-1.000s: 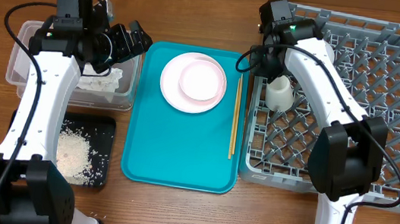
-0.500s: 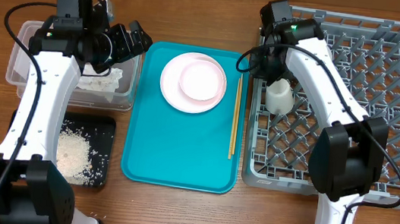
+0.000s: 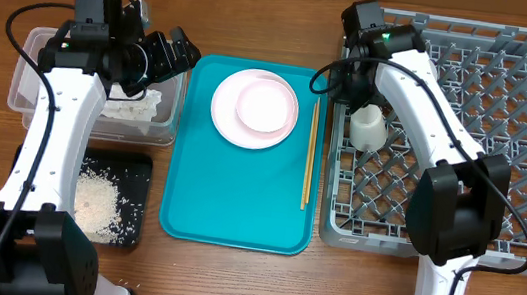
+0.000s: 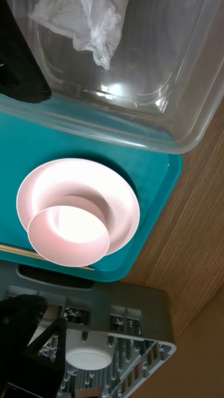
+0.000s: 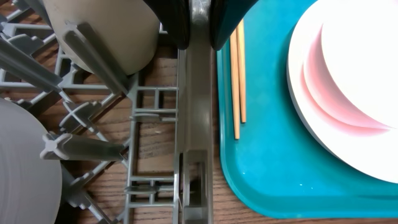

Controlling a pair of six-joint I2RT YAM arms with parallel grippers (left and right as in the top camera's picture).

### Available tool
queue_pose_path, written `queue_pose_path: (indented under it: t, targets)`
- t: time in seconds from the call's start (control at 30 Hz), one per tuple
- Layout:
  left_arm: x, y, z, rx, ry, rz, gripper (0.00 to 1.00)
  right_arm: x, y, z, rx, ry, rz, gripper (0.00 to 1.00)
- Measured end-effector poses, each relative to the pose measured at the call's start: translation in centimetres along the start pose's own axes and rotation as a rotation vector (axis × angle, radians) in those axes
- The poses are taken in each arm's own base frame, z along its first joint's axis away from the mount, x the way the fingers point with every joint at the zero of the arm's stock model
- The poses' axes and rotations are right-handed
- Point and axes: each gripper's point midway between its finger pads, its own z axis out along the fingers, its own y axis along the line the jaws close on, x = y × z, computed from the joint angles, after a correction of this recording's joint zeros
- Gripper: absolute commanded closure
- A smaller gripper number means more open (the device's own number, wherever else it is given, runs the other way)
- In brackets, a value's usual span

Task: Sort waste into correct bins and load items into the dishwasher
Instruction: 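Withdraw the right gripper from the rack toward the teal tray, then move the right gripper over the teal tray toward the chopsticks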

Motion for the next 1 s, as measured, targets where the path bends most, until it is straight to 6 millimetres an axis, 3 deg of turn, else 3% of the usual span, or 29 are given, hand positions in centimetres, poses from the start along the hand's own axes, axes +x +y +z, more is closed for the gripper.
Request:
queue_pose_path:
  t: [1.0]
  targets:
    - [0.0, 0.02, 0.01, 0.0, 0.0, 0.0, 0.0, 0.67, 0.34, -0.05, 0.009, 0.018, 0.025, 0.87]
